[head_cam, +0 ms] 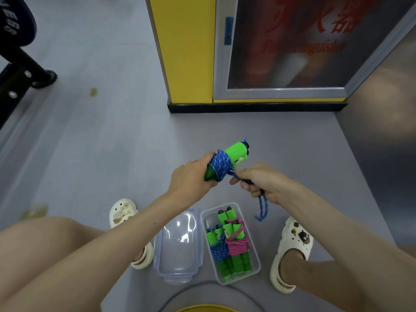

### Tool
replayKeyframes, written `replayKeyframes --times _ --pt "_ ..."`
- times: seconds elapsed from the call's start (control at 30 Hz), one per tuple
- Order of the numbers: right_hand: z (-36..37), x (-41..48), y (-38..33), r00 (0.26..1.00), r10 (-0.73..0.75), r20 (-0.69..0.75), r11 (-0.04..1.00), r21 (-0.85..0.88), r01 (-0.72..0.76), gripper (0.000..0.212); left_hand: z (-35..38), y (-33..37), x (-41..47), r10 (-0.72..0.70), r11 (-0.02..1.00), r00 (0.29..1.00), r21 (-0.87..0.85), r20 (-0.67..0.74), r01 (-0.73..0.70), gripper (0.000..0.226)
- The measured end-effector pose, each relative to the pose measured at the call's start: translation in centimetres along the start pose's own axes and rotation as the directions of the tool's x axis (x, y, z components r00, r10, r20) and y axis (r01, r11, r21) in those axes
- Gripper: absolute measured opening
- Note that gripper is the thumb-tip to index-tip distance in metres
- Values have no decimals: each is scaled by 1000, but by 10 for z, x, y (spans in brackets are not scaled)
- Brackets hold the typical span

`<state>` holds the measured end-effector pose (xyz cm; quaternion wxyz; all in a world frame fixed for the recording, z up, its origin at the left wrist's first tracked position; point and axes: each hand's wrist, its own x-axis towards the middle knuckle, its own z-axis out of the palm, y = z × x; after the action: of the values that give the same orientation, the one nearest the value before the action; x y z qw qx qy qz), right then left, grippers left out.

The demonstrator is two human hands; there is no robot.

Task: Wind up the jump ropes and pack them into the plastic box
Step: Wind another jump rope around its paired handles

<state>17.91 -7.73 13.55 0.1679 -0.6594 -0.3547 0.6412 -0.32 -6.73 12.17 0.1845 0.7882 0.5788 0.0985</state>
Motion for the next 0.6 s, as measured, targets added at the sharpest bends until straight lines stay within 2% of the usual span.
replayKeyframes --times 0.17,0.23,0.33,0.4,0.5,0.6 --pt "6 -2 -5 1000 0 29 1000 -14 0 32 9 -2 -6 56 976 996 215 -76 -38 66" --pt "11 -3 -6 999 9 38 1000 18 -9 43 13 -1 -11 128 943 987 320 -98 -90 75" --pt "16 -1 -8 998 51 31 992 111 -54 69 18 2 -10 190 887 970 450 -151 -103 84" --pt "17 0 -10 995 96 28 979 176 -100 79 19 4 -10 216 856 963 506 -162 -107 86" --pt "16 2 -10 993 116 9 969 220 -115 77 21 7 -9 270 844 946 517 -181 -143 85" --pt "15 3 -8 995 99 -24 966 243 -90 62 24 9 -8 325 852 914 495 -243 -171 83"
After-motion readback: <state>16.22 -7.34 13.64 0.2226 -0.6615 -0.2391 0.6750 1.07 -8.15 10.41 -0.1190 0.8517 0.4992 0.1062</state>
